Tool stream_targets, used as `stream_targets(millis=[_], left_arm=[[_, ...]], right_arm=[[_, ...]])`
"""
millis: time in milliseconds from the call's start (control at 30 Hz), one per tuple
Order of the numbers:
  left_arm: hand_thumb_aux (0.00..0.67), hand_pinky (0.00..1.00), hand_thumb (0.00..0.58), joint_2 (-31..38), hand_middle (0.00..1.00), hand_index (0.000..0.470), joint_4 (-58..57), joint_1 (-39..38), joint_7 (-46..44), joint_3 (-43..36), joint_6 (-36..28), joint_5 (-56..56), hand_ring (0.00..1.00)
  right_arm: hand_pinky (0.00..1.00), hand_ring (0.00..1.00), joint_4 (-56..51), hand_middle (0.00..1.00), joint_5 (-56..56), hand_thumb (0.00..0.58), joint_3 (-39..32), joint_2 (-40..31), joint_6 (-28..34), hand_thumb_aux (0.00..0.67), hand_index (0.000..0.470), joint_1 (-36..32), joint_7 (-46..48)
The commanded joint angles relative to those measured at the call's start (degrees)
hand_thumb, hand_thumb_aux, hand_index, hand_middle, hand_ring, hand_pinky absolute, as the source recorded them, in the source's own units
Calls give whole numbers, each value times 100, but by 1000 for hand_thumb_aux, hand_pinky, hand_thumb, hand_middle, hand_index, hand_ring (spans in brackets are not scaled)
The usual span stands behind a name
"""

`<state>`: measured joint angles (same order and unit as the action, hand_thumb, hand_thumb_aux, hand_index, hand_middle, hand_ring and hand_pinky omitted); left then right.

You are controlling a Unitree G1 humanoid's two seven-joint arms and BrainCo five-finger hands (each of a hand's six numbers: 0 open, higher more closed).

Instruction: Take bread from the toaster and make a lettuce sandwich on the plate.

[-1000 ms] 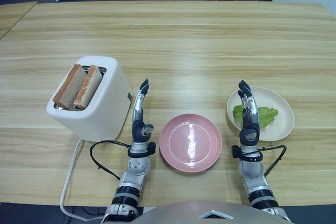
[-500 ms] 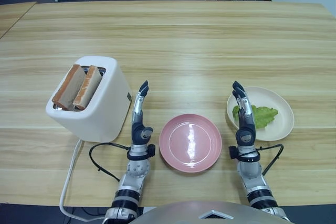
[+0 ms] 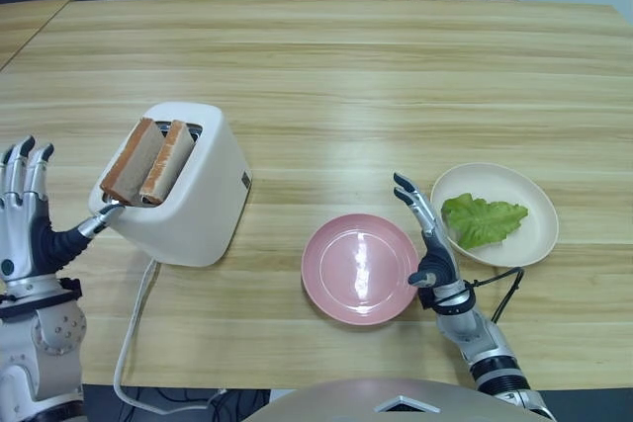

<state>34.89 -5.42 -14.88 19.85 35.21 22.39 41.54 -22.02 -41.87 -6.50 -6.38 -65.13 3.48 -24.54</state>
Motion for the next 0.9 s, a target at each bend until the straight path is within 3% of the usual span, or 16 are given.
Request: stream_targets(millis=[33,467,500,533,567,600,900], left_arm=[[0,0,0,226,0,0,-370,185,-160,-403,-210,-126,0],[0,0,0,554,0,0,-557,393,-616,-1429,-192,-510,0],[129,0,201,598,0,90,-620,451,-616,-1484,-209,-525,0],[363,0,458,642,0,254,-693,514,-612,-1529,-226,-545,0],[586,0,571,675,0,411,-750,556,-606,-1562,-233,-566,0],[670,0,580,709,0,470,-793,578,-602,-1594,-229,-597,0],[670,43,580,856,43,470,-694,392,-586,-1847,118,-843,43]], right_arm=[[0,0,-390,0,-255,0,-157,-187,95,0,0,149,-256],[0,0,-432,0,-595,0,-659,-514,325,0,0,2,-883],[0,0,-441,0,-599,0,-697,-530,339,0,0,-9,-913],[0,0,-448,0,-602,0,-738,-546,351,0,0,-17,-941],[0,0,-453,0,-604,0,-775,-560,362,0,0,-22,-965],[0,0,-461,0,-605,0,-810,-574,371,0,0,-30,-988],[0,0,-483,0,-531,0,-1024,-677,437,0,0,-64,-1097]])
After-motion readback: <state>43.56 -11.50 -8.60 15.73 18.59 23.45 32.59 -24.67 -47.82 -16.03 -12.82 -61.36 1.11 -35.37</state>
